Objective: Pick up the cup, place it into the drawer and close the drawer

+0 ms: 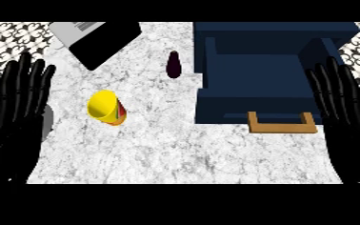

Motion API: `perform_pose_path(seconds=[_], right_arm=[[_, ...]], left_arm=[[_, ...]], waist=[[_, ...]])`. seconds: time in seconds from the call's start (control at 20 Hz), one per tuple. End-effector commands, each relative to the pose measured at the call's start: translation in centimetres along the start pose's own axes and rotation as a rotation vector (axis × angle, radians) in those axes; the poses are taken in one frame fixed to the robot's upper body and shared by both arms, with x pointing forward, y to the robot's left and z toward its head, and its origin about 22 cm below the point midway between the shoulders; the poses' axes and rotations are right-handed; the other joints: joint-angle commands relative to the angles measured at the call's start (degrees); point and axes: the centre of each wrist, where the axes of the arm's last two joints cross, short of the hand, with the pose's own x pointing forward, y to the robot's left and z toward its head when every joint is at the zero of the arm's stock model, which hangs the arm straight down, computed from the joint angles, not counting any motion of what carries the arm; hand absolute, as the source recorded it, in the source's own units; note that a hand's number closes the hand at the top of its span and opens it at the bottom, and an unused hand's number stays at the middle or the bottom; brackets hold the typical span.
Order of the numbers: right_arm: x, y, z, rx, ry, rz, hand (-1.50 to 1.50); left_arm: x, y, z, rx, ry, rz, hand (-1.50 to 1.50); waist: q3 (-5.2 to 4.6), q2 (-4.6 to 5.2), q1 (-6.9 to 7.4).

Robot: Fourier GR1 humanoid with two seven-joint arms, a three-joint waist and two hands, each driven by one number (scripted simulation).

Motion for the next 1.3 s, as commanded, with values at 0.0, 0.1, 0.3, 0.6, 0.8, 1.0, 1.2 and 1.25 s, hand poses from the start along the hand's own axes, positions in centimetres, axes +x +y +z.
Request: perform_pose_path(seconds=[0.0,0.1,0.3,0.6,0.8,1.0,1.2,1.25], right_arm=[[0.2,-0.1,1.1,0.009,-0.007,-0.022,-1.50],[-0.9,0.8,1.4,-0.024,0.002,-0.022,-1.50],[0.4,0.0,-0.3,0.009,0.070,-0.136,-1.50],[-1.3,0.4,-0.3,-0.013,0.069,-0.135,-1.50],[-0.5,4.0,-0.9,0.004,0.085,-0.134,-1.50],[-0.5,1.1,-1.7,-0.005,0.092,-0.128,-1.50],[-0.8,2.5,0.3,-0.013,0.098,-0.139,-1.50],[0.2,0.5,-1.2,-0.001,0.100,-0.136,-1.50]], left_arm=[[-1.0,-1.0,-1.1,0.002,0.005,-0.006,-1.50],[-2.4,0.4,-1.1,-0.024,-0.015,0.042,-1.50],[-3.2,0.5,-1.9,-0.015,0.100,0.263,-1.50],[-6.1,0.4,-4.5,-0.017,0.121,0.274,-1.50],[-5.1,-0.4,-4.8,-0.004,0.141,0.291,-1.50],[-4.9,-1.6,-4.8,-0.012,0.126,0.276,-1.50],[-6.0,0.9,-2.4,-0.009,0.148,0.279,-1.50],[-6.8,-0.8,-3.7,0.010,0.150,0.268,-1.50]], waist=[[-0.34,0.42,-0.81],[-0.35,0.45,-0.81],[-0.42,0.50,-0.94],[-0.35,0.48,-0.84],[-0.35,0.44,-0.71],[-0.34,0.43,-0.71],[-0.35,0.40,-0.67],[-0.35,0.43,-0.74]])
